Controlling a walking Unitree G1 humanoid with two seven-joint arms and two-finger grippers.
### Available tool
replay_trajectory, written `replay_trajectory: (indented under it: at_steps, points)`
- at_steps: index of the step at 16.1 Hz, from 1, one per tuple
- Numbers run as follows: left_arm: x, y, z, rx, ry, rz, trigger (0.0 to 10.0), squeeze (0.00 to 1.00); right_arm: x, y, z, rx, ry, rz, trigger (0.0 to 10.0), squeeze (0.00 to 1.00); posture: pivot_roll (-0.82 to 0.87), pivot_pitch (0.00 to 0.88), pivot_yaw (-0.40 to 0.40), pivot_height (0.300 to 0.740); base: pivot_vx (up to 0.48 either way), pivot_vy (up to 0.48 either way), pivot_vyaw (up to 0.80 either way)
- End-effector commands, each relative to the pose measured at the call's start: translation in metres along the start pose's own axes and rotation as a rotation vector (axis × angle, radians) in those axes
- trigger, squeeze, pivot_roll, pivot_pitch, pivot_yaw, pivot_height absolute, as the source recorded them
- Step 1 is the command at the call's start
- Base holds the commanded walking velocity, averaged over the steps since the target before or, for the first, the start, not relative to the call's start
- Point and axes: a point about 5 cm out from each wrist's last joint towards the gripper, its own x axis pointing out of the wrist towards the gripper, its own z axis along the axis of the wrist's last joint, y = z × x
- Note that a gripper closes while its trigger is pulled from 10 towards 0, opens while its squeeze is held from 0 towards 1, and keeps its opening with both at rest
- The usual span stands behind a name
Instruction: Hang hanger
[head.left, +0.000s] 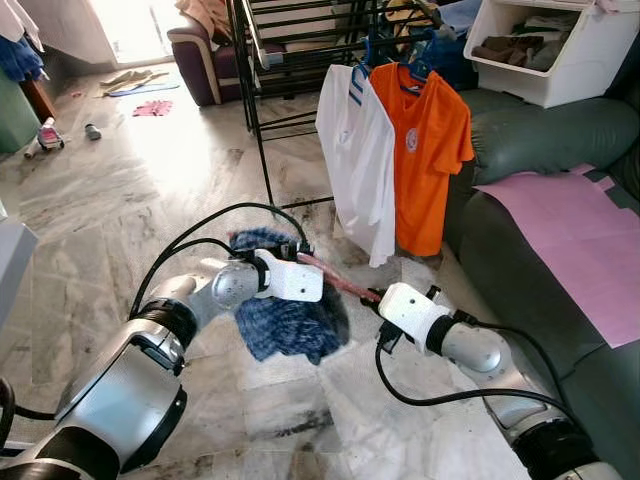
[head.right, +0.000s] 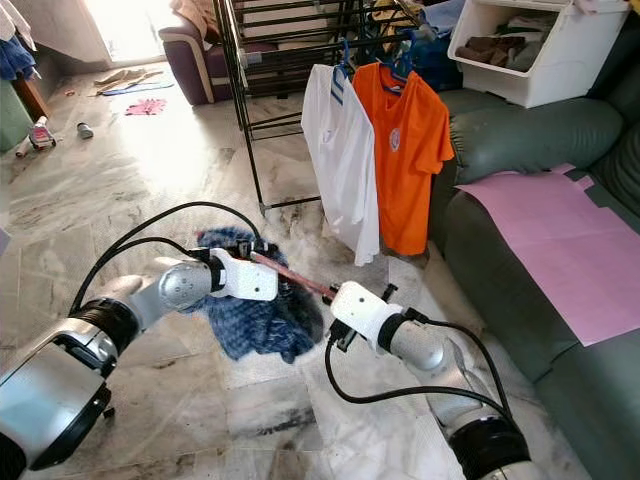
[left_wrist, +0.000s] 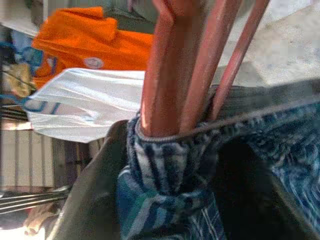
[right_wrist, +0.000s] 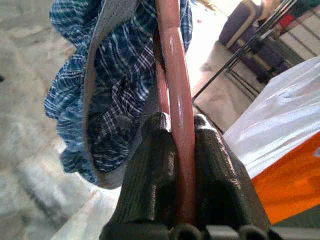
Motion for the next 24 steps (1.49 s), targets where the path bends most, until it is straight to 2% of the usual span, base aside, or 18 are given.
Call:
replay_trajectory:
  at_steps: [1, 2, 6, 8, 12, 18, 19, 20, 24]
  points:
    - [0.000, 0.000, -0.001, 0.019, 0.006, -0.005, 10.0, 1.00, -0.003, -0.021, 0.017, 0.031, -0.097, -0.148, 0.0, 0.00, -0.09, 0.001, 0.056, 0.740, 0.000, 0.000, 0.00]
    - [-0.001, 0.001, -0.003, 0.010, 0.017, 0.031, 10.0, 1.00, -0.004, -0.021, 0.019, 0.054, -0.116, -0.159, 0.0, 0.00, -0.09, 0.001, 0.056, 0.740, 0.000, 0.000, 0.00]
    - [-0.006, 0.003, -0.010, 0.015, 0.046, 0.059, 10.0, 1.00, -0.006, -0.013, 0.020, 0.064, -0.138, -0.140, 0.0, 0.00, -0.09, 0.000, 0.053, 0.740, 0.000, 0.000, 0.00]
    - [-0.010, 0.010, -0.016, 0.022, 0.068, 0.089, 10.0, 1.00, -0.008, -0.009, 0.023, 0.076, -0.164, -0.130, 0.0, 0.00, -0.09, 0.000, 0.056, 0.740, 0.000, 0.000, 0.00]
    - [-0.015, 0.020, -0.016, -0.002, 0.036, 0.124, 10.0, 1.00, -0.011, -0.002, 0.025, 0.080, -0.182, -0.090, 0.0, 0.00, -0.09, 0.002, 0.060, 0.740, 0.000, 0.000, 0.00]
    - [-0.022, 0.027, -0.020, 0.028, 0.025, 0.141, 10.0, 1.00, -0.015, -0.002, 0.025, 0.077, -0.188, -0.073, 0.0, 0.00, -0.10, 0.007, 0.060, 0.740, 0.000, 0.000, 0.00]
    - [-0.023, 0.031, -0.022, 0.011, 0.035, 0.161, 10.0, 0.67, -0.016, -0.001, 0.027, 0.082, -0.197, -0.066, 0.0, 0.00, -0.09, 0.008, 0.059, 0.740, 0.000, 0.000, 0.00]
    - [-0.024, 0.034, -0.022, 0.006, 0.035, 0.175, 10.0, 0.00, -0.016, 0.001, 0.028, 0.084, -0.202, -0.062, 0.0, 0.00, -0.09, 0.008, 0.059, 0.740, 0.000, 0.000, 0.00]
    - [-0.030, 0.037, -0.027, -0.002, 0.043, 0.176, 10.0, 0.00, -0.020, 0.004, 0.027, 0.087, -0.205, -0.041, 0.0, 0.00, -0.10, 0.010, 0.059, 0.740, 0.000, 0.000, 0.00]
